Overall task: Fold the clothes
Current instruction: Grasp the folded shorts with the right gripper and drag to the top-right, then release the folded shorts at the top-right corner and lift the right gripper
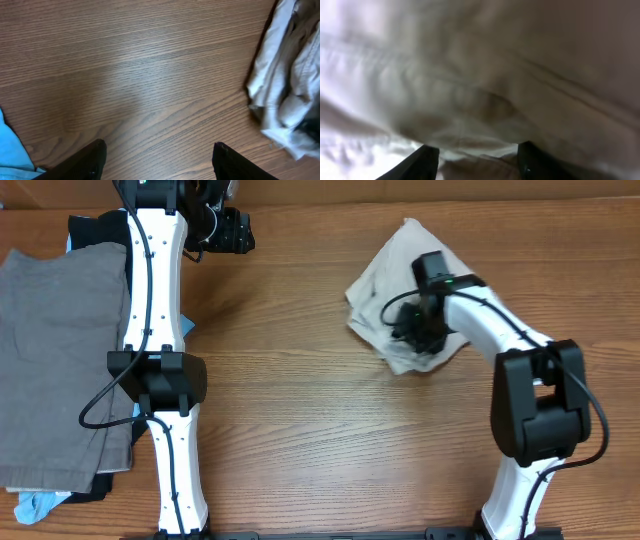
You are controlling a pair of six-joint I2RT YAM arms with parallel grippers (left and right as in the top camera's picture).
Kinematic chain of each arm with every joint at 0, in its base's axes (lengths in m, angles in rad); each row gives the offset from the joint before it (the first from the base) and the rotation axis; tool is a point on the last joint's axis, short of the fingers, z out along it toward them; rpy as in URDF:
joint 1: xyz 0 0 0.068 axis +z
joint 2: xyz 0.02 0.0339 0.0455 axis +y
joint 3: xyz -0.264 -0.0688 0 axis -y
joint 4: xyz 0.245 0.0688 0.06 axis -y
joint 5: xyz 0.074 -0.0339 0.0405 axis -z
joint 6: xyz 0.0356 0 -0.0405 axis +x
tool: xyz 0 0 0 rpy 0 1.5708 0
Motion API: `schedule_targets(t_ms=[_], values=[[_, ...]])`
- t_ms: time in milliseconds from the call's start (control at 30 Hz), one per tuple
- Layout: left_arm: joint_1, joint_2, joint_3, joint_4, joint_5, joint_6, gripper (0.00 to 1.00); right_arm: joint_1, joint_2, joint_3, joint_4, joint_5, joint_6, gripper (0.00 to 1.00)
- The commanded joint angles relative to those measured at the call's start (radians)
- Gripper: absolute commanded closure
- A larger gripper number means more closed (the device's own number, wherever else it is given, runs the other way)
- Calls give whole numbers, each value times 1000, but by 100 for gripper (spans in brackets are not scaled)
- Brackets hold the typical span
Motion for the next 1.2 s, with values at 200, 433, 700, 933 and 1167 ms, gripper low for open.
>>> schedule_targets(t_ms=[200, 433, 700, 933, 1167], values=[[-11, -11, 19, 1, -6, -10, 31, -282, 57, -18, 236, 301, -169, 46], [-29, -11, 19, 12, -6, -10, 32, -394, 126, -18, 681, 142, -269, 45], [-50, -11, 19, 47, -6, -10, 31, -411, 119, 11, 791, 2, -269, 16], [-58, -11, 19, 67, -6, -16, 27, -408, -117, 65, 595, -233, -243, 0], [-59, -11, 19, 92, -6, -16, 26, -348, -166, 56, 385, -242, -294, 0]])
